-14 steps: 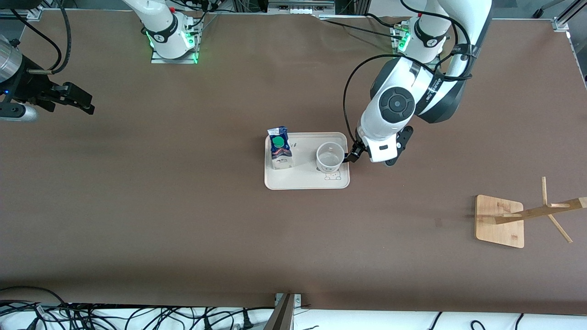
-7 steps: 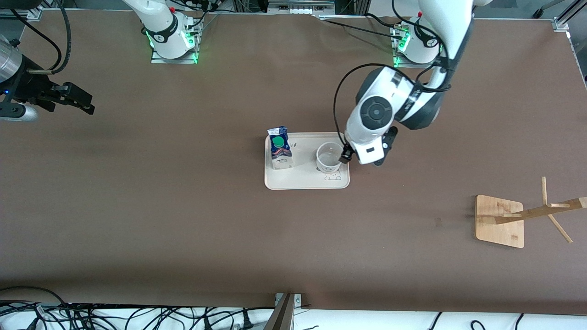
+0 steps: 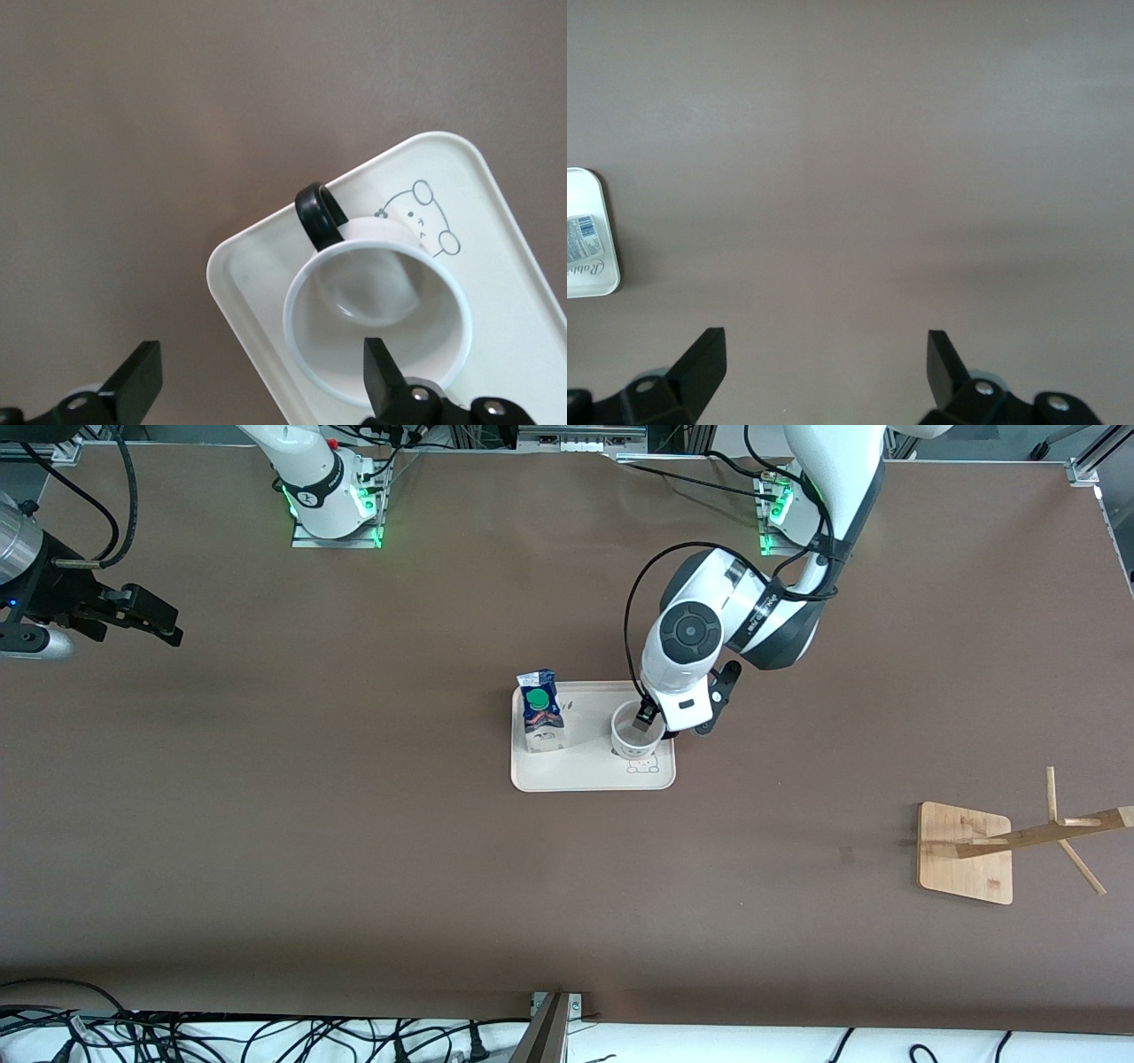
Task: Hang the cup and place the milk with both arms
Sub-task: 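Lower the left gripper over the white mug's rim, then grasp the mug rim with the left gripper and lift it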
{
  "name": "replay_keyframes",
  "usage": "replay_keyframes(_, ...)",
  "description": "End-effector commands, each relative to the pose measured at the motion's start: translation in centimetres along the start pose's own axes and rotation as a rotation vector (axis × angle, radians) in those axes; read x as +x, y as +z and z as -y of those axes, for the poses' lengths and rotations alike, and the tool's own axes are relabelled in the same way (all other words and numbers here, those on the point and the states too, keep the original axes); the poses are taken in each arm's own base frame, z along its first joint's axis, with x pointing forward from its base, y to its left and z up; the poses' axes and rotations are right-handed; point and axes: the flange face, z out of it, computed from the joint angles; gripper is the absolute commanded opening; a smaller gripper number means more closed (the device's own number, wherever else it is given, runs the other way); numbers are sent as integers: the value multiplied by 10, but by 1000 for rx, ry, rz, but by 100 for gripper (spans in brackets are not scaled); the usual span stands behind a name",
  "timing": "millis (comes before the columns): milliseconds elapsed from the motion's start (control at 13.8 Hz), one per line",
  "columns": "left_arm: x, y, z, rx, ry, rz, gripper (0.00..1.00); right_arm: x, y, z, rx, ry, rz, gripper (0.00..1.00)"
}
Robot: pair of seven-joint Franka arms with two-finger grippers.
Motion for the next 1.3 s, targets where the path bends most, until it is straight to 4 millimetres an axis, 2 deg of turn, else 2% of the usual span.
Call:
replay_keyframes(0, -8, 8, -5, -12, -6, -2, 100, 0, -6, 0, -11, -14, 1, 100)
replay_keyframes(289, -7, 24, -10, -12, -3, -4, 100, 0, -6, 0, -11, -14, 1, 100)
replay_keyframes(506, -3, 45, -14, -6, 17, -39, 100, 0, -6, 0, -11, -14, 1, 100)
replay_keyframes(868, -4, 42, -19, -36, 23, -38, 100, 0, -6, 0, -11, -14, 1, 100)
replay_keyframes(940, -4, 41, -20, -51, 21, -34, 95, 0, -6, 0, -11, -14, 1, 100)
replay_keyframes(1013, -3, 40, -21, -54, 24, -35, 58, 0, -6, 0, -11, -14, 1, 100)
replay_keyframes(1085, -3, 37, -21, -59, 26, -34, 31, 0, -6, 0, -11, -14, 1, 100)
replay_keyframes(1157, -3, 37, -21, -59, 28, -36, 33, 0, -6, 0, -11, -12, 1, 100)
replay_keyframes(1230, -3, 37, -21, -59, 38, -49, 29, 0, -6, 0, -11, -12, 1, 100)
